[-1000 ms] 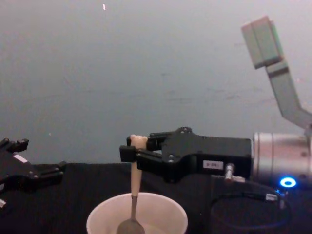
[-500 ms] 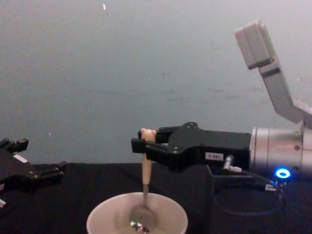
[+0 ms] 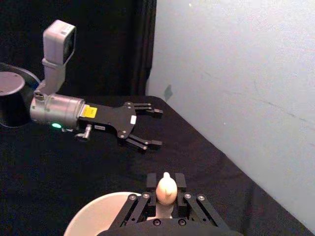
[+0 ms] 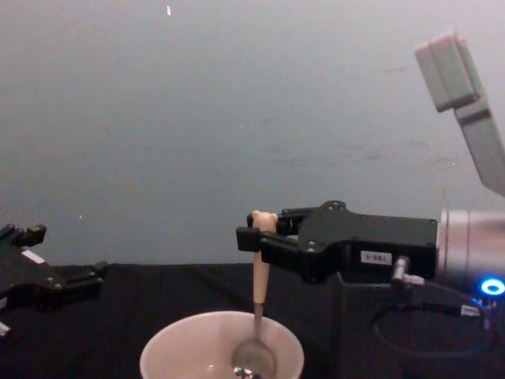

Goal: Pick up the stirring spoon with one hand, stir inside the cup, then place it back in its original position.

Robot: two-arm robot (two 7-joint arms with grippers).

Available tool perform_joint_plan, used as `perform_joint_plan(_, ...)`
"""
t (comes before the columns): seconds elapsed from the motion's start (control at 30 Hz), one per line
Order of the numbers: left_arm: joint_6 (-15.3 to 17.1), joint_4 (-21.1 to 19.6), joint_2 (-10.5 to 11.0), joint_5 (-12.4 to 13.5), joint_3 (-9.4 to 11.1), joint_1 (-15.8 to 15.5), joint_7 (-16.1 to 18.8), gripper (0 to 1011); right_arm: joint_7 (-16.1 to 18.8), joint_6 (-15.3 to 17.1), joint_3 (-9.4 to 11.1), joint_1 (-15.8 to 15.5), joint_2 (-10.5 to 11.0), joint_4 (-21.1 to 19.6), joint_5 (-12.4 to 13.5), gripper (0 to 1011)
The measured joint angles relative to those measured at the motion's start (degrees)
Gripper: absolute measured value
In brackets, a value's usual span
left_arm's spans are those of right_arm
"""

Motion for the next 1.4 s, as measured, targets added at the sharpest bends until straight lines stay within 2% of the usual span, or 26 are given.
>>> perform_joint_plan(0.27, 0.00, 0.00, 0.00, 0.00, 0.00, 0.00, 0.00, 1001, 0.92, 0.99, -0.33, -1.94, 1.57, -3.77, 0.99, 214)
perform_joint_plan(0.5, 0.00, 0.00, 0.00, 0.00, 0.00, 0.00, 0.00, 1001, 2.22, 1.18, -1.84, -2.06, 1.33, -4.43, 1.22, 214)
perform_joint_plan(0.67, 0.00, 0.00, 0.00, 0.00, 0.00, 0.00, 0.00, 1001, 2.29, 0.69, -2.73, -0.91, -0.23, -2.71, 1.07, 214)
perform_joint_plan(0.97, 0.00, 0.00, 0.00, 0.00, 0.00, 0.00, 0.00, 1001, 1.55, -0.79, -3.07, 1.83, -2.91, 1.82, 0.12, 214)
perform_joint_plan(1.17, 0.00, 0.00, 0.00, 0.00, 0.00, 0.00, 0.00, 1001, 0.36, -1.12, -2.52, 2.90, -3.50, 4.29, -0.82, 214)
perform_joint_plan(1.4, 0.00, 0.00, 0.00, 0.00, 0.00, 0.00, 0.00, 1001, -0.33, -1.19, -1.47, 2.89, -3.09, 4.54, -1.21, 214)
